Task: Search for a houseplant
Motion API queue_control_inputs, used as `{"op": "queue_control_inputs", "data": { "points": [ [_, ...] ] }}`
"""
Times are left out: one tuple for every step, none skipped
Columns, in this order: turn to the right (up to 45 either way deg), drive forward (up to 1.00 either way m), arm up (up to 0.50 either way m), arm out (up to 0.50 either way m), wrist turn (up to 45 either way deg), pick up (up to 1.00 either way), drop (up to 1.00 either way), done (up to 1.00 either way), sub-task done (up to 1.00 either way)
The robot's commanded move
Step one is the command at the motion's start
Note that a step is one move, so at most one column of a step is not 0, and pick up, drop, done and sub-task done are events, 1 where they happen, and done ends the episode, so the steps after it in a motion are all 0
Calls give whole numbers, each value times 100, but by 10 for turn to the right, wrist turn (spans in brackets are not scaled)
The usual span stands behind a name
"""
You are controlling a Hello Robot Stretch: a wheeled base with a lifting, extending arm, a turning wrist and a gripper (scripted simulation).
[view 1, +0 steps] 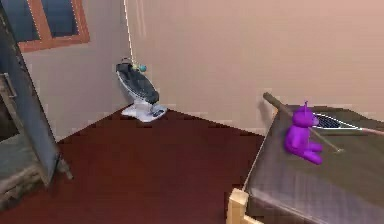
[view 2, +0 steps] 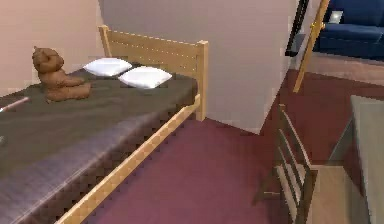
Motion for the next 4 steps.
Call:
{"op": "queue_control_inputs", "data": {
  "points": [
    [450,0,0,0,0,0,0,0,0],
    [360,0,0,0,0,0,0,0,0],
    [0,95,0,0,0,0,0,0,0],
    [360,0,0,0,0,0,0,0,0]
  ]
}}
